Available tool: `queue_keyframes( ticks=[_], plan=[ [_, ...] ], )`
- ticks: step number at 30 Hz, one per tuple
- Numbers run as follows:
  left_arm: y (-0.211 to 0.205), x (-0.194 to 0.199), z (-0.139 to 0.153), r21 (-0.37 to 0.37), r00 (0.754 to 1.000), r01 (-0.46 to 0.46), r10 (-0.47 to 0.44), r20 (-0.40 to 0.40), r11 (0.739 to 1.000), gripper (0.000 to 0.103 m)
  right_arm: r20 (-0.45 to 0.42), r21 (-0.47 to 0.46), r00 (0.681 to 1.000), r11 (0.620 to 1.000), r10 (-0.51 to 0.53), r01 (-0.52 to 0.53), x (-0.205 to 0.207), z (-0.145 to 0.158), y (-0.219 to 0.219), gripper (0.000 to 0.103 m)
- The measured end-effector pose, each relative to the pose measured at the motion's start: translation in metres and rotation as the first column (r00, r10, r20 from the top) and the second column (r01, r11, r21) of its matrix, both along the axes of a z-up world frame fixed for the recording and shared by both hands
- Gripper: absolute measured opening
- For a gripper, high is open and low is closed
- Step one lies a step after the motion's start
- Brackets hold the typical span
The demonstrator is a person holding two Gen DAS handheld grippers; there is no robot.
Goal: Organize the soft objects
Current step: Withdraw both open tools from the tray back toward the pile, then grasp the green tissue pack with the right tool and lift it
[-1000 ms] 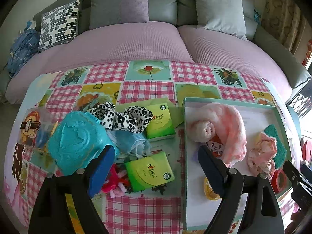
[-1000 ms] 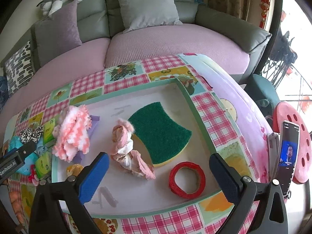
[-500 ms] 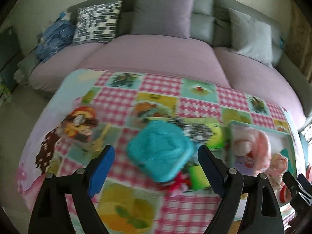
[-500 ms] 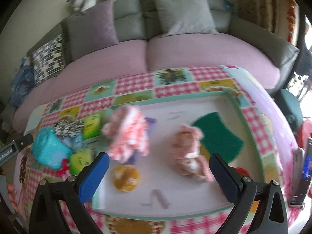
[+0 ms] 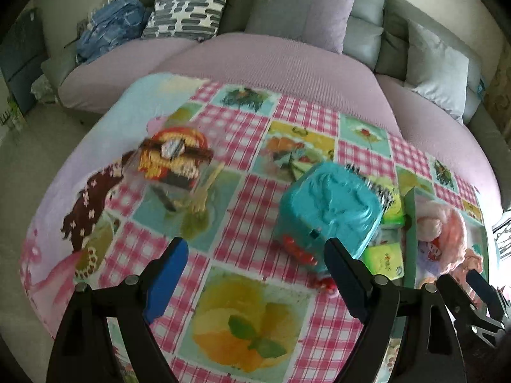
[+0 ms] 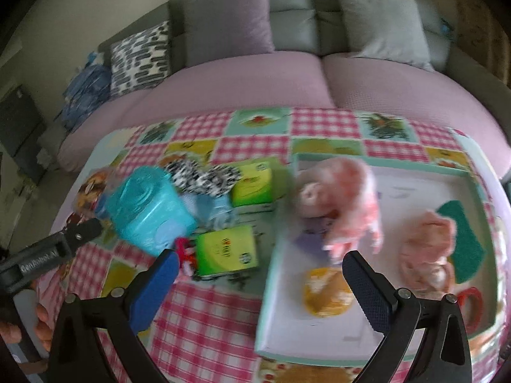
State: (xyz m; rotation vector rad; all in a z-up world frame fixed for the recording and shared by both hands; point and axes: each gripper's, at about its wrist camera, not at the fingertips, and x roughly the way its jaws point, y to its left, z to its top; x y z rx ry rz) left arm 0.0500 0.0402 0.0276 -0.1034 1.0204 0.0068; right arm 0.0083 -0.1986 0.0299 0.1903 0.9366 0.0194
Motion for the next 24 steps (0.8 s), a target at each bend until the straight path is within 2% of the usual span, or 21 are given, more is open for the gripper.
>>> queue_keyframes(
  ticks=[4, 11, 17, 21, 24],
  plan=[
    [-0.002, 0.0, -0.02, -0.04, 0.998, 0.006, -0.008, -0.058, 0.999, 0.087, -0.036, -0.023, 0.999, 0.999, 0.038, -0.039, 0.006, -0.015, 0.016, 0.103],
    [0.0, 0.009, -0.052, -0.066, 0.987, -0.029, 0.018, -0.158, 0.997, 0.087, -0.088, -0.041, 0.992, 0.995, 0.086, -0.09, 0.015, -0.036, 0.031, 0.103],
    [0.003, 0.011, -0.061, -0.094, 0.982, -0.063, 0.046, -0.182, 0.994, 0.087, -0.083, -0.048, 0.99, 0.992, 0.113, -0.117, 0.023, -0.042, 0.038, 0.093],
    [0.01, 0.009, -0.062, -0.137, 0.98, -0.104, 0.078, -0.186, 0.985, 0.087, -0.079, -0.064, 0.989, 0.989, 0.128, -0.134, 0.029, -0.045, 0.042, 0.089],
    [0.013, 0.009, -0.06, -0.133, 0.978, -0.127, 0.102, -0.182, 0.983, 0.087, -0.074, -0.099, 0.989, 0.986, 0.129, -0.136, 0.035, -0.047, 0.044, 0.088]
  ],
)
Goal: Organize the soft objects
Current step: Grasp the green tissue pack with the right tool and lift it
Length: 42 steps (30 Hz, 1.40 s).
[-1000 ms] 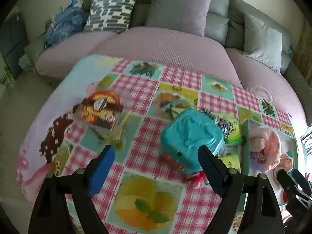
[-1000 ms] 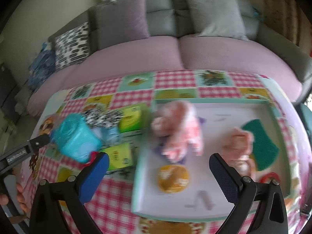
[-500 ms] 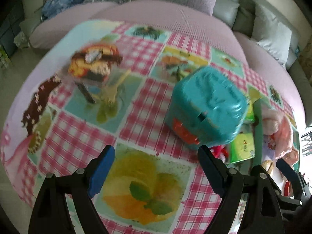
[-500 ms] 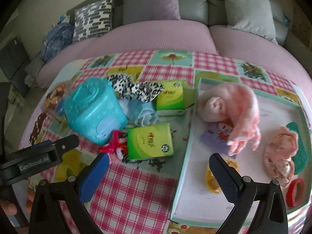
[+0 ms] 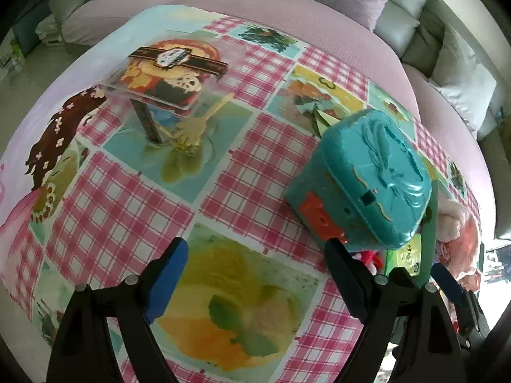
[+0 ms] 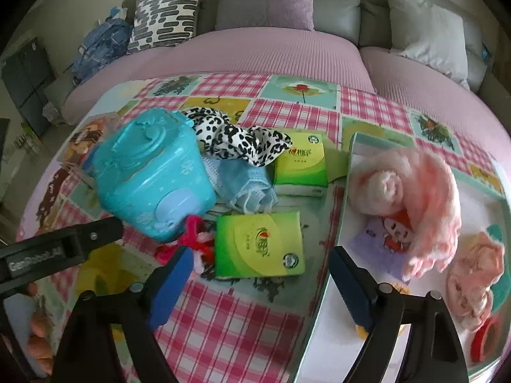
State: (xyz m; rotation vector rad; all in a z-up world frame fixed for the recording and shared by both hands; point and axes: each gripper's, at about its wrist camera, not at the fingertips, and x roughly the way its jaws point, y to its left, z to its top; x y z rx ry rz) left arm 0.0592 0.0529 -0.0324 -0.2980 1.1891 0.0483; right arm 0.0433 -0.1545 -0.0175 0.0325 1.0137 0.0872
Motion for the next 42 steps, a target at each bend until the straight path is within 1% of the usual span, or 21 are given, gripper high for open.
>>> queue_keyframes(
  ticks=[2, 4, 7, 11, 14, 16, 19, 26, 31, 35, 38, 42],
  plan=[
    [0.003, 0.0, 0.001, -0.002, 1.0, -0.014, 0.014, 0.001, 1.0, 0.087, 0.005, -0.02, 1.0, 1.0, 0.006, -0.006, 0.001, -0.001, 0.002, 0.086],
    [0.006, -0.001, 0.001, -0.002, 1.0, -0.027, 0.027, 0.003, 1.0, 0.087, 0.004, -0.037, 1.0, 0.999, 0.015, -0.015, 0.001, 0.0, 0.005, 0.082],
    [0.007, 0.0, 0.001, -0.007, 0.999, -0.033, 0.033, 0.003, 0.999, 0.087, 0.007, -0.019, 0.999, 0.999, 0.032, -0.032, 0.001, 0.001, 0.009, 0.082],
    [0.005, -0.001, 0.002, -0.012, 1.0, -0.029, 0.029, 0.001, 1.0, 0.087, -0.023, -0.041, 0.999, 0.999, 0.024, -0.025, 0.005, -0.008, 0.009, 0.082],
    [0.005, 0.0, 0.002, -0.015, 1.0, -0.028, 0.028, 0.0, 1.0, 0.087, -0.036, -0.032, 0.999, 0.999, 0.018, -0.019, 0.007, -0.014, 0.008, 0.077],
    [0.005, 0.0, 0.002, -0.016, 1.0, -0.029, 0.029, -0.001, 0.999, 0.087, -0.035, -0.044, 0.999, 0.999, 0.023, -0.025, 0.007, -0.014, 0.009, 0.076],
    [0.005, 0.001, 0.001, -0.022, 1.0, -0.028, 0.028, -0.003, 0.999, 0.087, -0.047, -0.039, 0.999, 0.999, 0.029, -0.03, 0.007, -0.017, 0.011, 0.067],
    [0.004, 0.002, 0.0, -0.049, 1.0, -0.012, 0.012, -0.006, 0.999, 0.087, -0.056, -0.021, 0.998, 0.999, 0.027, -0.028, 0.007, -0.019, 0.01, 0.065],
    [0.003, 0.002, -0.001, -0.071, 1.0, -0.006, 0.006, -0.004, 0.997, 0.087, -0.049, -0.002, 0.999, 1.0, 0.015, -0.015, 0.001, -0.011, 0.007, 0.065],
    [0.001, 0.002, -0.001, -0.093, 1.0, 0.007, -0.007, 0.001, 0.996, 0.087, -0.018, 0.013, 1.0, 1.0, -0.008, 0.008, -0.008, 0.003, 0.0, 0.065],
    [-0.003, 0.002, -0.002, -0.077, 1.0, 0.025, -0.025, 0.005, 0.997, 0.087, 0.001, 0.016, 1.0, 0.999, -0.032, 0.032, -0.015, 0.013, -0.008, 0.065],
    [-0.004, 0.003, -0.002, -0.073, 0.999, 0.035, -0.035, 0.012, 0.997, 0.087, 0.029, 0.02, 0.998, 0.998, -0.058, 0.058, -0.025, 0.025, -0.02, 0.065]
  ],
)
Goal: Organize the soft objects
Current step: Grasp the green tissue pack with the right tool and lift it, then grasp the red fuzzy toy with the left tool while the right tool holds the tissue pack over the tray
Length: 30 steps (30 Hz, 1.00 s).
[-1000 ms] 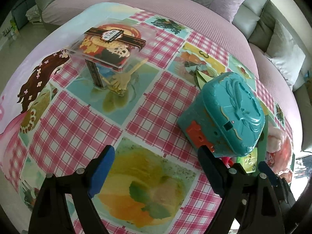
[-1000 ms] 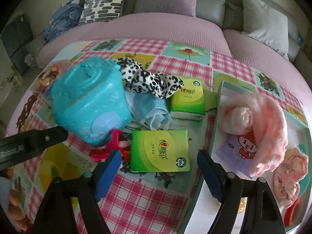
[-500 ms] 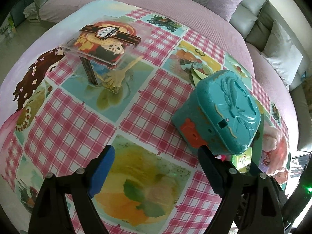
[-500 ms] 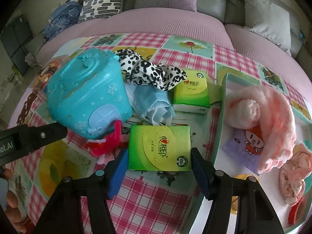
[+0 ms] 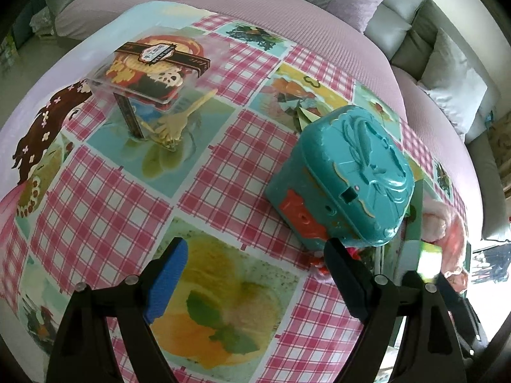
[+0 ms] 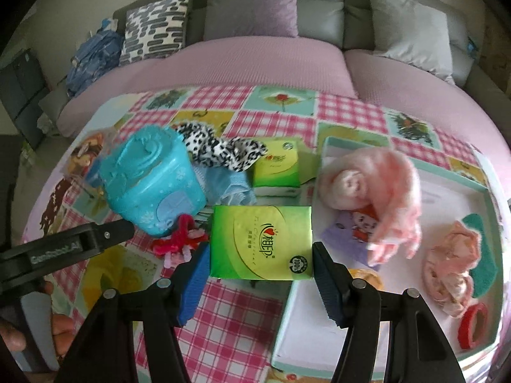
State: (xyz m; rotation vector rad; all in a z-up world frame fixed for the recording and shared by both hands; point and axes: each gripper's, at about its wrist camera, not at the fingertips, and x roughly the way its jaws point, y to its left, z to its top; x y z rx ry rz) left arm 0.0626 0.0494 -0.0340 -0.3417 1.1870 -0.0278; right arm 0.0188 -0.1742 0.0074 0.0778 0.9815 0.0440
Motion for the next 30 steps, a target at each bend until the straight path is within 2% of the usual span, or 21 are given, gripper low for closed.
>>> queue_keyframes(
  ticks=[9, 21, 30],
  plan=[
    [-0.01, -0.002, 0.002, 0.024, 0.998, 0.061, -0.061, -0.02, 0.998, 0.087, 0.026, -0.006, 0.998, 0.999, -0.049, 0.049, -0.011, 0.013, -0.016, 0.065],
    [-0.047, -0.005, 0.001, 0.069, 0.985, 0.17, -0.168, -0.027, 0.983, 0.087, 0.009, -0.008, 0.994, 0.994, -0.11, 0.11, -0.022, 0.012, -0.034, 0.065],
    [-0.067, -0.002, -0.003, 0.052, 0.978, 0.206, -0.205, -0.03, 0.977, 0.079, -0.018, 0.006, 0.984, 0.984, -0.176, 0.176, -0.038, 0.003, -0.056, 0.065]
  ],
)
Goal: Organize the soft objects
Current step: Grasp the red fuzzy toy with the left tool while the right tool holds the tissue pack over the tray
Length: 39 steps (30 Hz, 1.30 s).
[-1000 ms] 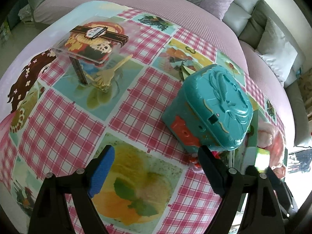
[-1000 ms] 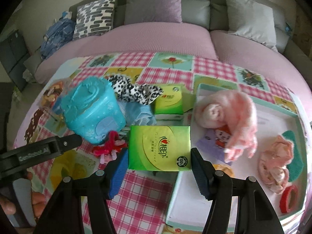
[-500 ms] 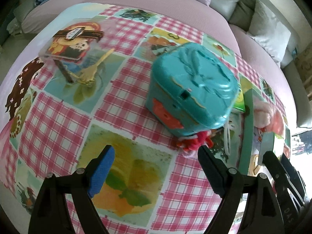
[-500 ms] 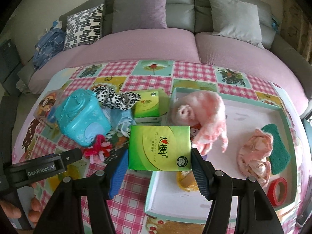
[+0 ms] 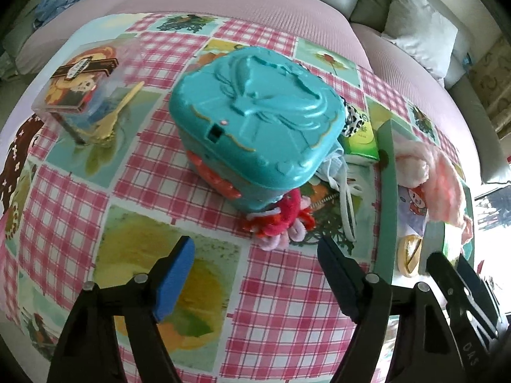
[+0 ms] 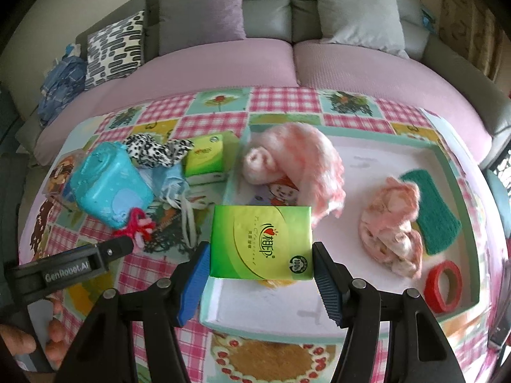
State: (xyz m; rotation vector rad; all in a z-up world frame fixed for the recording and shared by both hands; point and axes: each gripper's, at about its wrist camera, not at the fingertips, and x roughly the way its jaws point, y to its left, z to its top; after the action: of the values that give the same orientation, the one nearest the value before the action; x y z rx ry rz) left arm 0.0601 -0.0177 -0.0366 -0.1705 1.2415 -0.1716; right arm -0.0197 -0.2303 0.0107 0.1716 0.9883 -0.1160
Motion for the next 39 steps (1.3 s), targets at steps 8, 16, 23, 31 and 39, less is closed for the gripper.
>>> queue_keyframes(
  ticks=[8, 16, 23, 31, 39],
  plan=[
    [-0.014, 0.006, -0.005, 0.006, 1.0, 0.018, -0.018, 0.01, 1.0, 0.07, -0.006, 0.004, 0.999, 0.999, -0.032, 0.032, -0.01, -0.002, -0.011, 0.065],
    [-0.028, 0.013, -0.012, 0.019, 1.0, 0.012, -0.013, 0.018, 1.0, 0.058, -0.012, 0.005, 1.0, 1.0, -0.028, 0.028, -0.01, -0.003, -0.01, 0.065],
    [-0.029, 0.019, -0.019, 0.015, 1.0, -0.006, 0.006, -0.002, 1.0, 0.044, -0.013, 0.002, 1.0, 1.0, -0.025, 0.025, -0.011, -0.004, -0.01, 0.065],
    [-0.03, 0.018, -0.021, 0.033, 1.0, -0.001, 0.0, 0.011, 0.999, 0.037, -0.014, 0.015, 0.999, 0.999, -0.035, 0.036, -0.012, -0.004, -0.015, 0.065],
    [-0.026, 0.011, -0.019, 0.028, 1.0, 0.008, -0.009, 0.015, 1.0, 0.029, -0.017, 0.029, 0.999, 0.999, -0.044, 0.044, -0.013, -0.004, -0.02, 0.065]
  ],
)
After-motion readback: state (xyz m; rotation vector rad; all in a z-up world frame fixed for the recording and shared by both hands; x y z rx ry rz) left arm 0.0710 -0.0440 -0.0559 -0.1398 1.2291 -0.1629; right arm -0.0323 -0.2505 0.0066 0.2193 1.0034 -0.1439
